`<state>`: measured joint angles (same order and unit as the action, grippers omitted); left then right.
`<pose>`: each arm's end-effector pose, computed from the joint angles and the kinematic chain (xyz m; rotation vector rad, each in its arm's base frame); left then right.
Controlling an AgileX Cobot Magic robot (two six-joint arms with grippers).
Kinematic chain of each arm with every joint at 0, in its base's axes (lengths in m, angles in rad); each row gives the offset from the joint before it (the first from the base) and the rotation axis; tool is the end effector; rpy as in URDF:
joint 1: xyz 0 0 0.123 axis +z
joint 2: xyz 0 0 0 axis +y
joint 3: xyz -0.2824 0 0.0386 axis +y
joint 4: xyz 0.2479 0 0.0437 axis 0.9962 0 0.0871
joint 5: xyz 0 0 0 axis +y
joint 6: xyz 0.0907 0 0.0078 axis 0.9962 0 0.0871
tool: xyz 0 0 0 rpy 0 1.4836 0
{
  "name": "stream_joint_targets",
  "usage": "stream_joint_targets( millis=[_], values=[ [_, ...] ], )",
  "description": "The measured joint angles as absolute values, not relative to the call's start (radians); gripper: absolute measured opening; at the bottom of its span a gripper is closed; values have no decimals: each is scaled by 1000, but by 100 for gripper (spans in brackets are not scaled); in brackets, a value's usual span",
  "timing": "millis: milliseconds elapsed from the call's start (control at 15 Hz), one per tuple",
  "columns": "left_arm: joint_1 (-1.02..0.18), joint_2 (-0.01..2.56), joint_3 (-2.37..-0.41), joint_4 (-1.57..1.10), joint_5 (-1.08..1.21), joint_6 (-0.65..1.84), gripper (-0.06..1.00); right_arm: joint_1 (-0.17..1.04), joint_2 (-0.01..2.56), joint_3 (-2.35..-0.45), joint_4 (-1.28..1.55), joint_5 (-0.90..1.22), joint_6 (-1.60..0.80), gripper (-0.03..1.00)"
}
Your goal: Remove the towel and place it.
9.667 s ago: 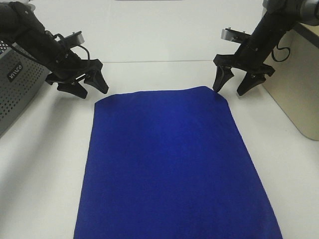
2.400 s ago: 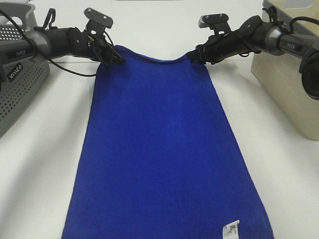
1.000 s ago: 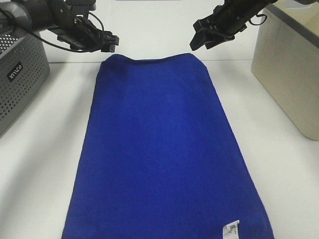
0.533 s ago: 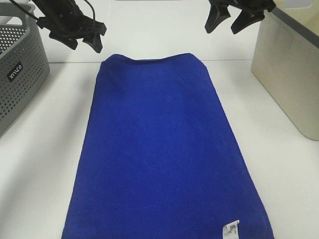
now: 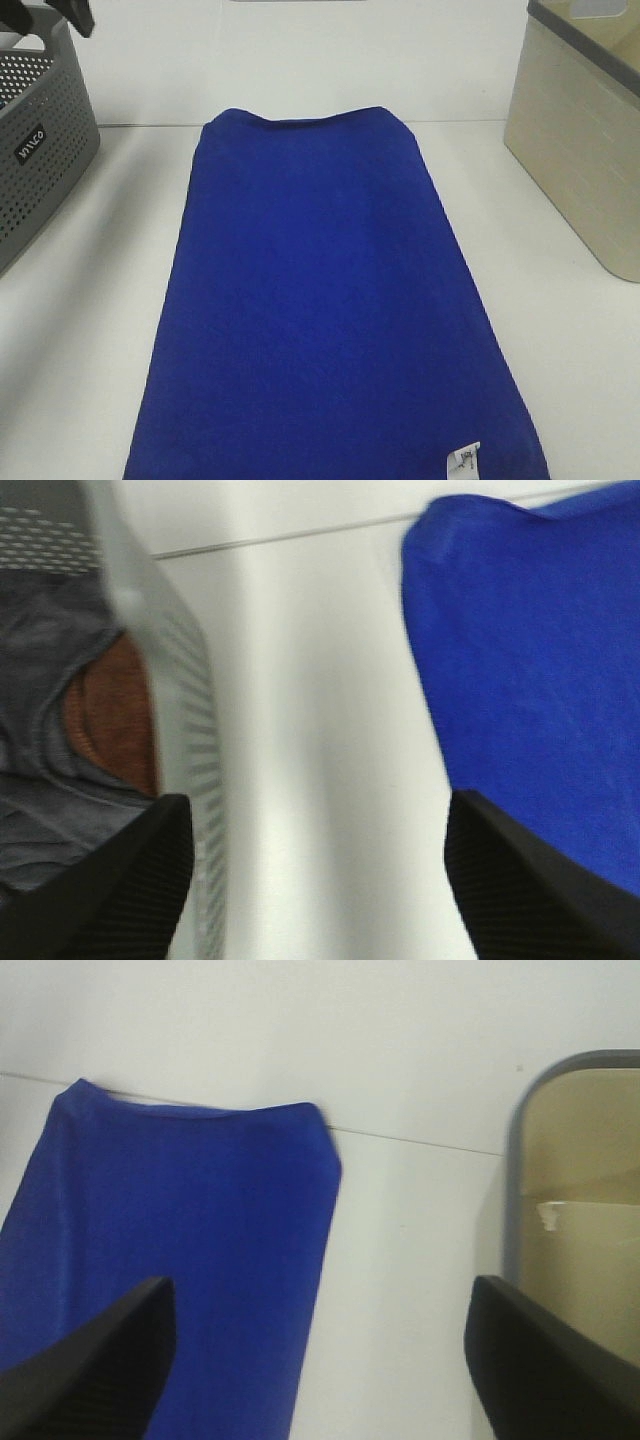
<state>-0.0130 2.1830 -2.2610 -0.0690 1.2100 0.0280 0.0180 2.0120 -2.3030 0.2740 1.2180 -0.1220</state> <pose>0.4831 -0.0122 0.3162 0.0445 2.6136 -0.0877 0.4395 0.0310 0.4100 -0.1712 2.3781 0.3040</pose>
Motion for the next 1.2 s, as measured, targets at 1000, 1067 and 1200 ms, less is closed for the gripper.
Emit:
stream_joint_targets(
  millis=[1000, 1067, 1200],
  values=[
    [114, 1302, -1333, 47, 1129, 75, 67, -60, 677, -1026, 198, 1219, -48, 75],
    [114, 1182, -1192, 54, 1049, 77, 67, -60, 548, -970, 205, 1219, -33, 75],
    [114, 1054, -1057, 54, 987, 78, 67, -60, 442, -910, 203, 1219, -38, 75]
  ],
)
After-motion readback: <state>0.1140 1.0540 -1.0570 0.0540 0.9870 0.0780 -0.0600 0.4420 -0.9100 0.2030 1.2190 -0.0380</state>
